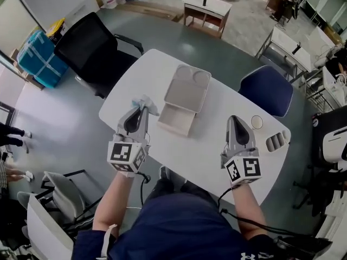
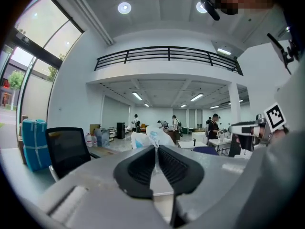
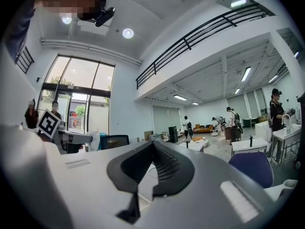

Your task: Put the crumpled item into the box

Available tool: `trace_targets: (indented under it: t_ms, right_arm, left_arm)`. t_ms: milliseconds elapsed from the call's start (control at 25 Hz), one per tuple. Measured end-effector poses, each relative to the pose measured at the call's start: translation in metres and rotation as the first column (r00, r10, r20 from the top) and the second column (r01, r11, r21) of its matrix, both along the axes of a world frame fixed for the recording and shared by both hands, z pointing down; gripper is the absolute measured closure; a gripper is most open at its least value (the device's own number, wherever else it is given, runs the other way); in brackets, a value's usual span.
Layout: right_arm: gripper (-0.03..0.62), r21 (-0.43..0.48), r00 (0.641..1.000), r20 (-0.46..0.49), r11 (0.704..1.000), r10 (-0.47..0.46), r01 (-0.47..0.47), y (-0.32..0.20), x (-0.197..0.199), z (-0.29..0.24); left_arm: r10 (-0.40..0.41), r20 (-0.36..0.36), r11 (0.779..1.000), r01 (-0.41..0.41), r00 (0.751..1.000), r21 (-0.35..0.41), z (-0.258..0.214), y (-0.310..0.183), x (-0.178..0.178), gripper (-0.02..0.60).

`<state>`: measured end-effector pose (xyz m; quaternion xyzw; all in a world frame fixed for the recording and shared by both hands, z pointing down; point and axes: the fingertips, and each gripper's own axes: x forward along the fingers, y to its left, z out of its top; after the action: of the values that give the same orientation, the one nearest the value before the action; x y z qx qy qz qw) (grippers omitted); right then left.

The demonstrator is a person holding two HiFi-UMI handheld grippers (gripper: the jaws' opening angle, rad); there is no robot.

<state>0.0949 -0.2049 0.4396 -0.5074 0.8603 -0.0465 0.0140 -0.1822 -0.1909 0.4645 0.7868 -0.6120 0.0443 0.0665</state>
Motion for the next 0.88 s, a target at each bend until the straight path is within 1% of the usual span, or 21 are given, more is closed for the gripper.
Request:
trace_targets:
  t_ms: [120,240,400,480,600,760,880]
  right_arm:
    - [0.592,-0.017,0.999,-0.014,0.999,0.031,-0.031,-0.005,-0.001,0.007]
    - [0.592,-0.042,0.998,-0.032,0.997,0.058,-0.059,-0.005,0.002,0.018]
    - [0.592,-0.079,0.995,-0.048,0.993,0.089,-0.092,-0.01,0.009,0.032]
    - [0.592,-0.094,0.994,-0.051,0.99,0.101,-0.106,-0.014,0.012,0.037]
    - [0.591,-0.111,0.992,-0.056,0.987,0.112,-0.118,-0.02,0.015,0.045]
    - [0.592,-0.13,0.991,-0.059,0.983,0.121,-0.128,-0.025,0.019,0.054]
    - [0.592,-0.147,0.99,-0.059,0.98,0.126,-0.133,-0.028,0.02,0.063]
  left_arm:
    - [0.054,0.019,0.998,-0.053,0.998,-0.042,0.02,-0.024,0.005,0.554]
    - [0.093,0.024,0.992,-0.091,0.995,-0.092,0.045,-0.044,0.011,0.555]
    - [0.145,0.036,0.972,-0.136,0.989,-0.193,0.085,-0.065,0.025,0.555]
    - [0.176,0.047,0.958,-0.16,0.983,-0.239,0.102,-0.072,0.034,0.555]
    - [0.223,0.068,0.93,-0.191,0.973,-0.313,0.127,-0.078,0.043,0.555]
    - [0.26,0.087,0.894,-0.205,0.962,-0.398,0.163,-0.083,0.051,0.554]
    - [0.294,0.086,0.86,-0.224,0.952,-0.459,0.186,-0.083,0.059,0.554]
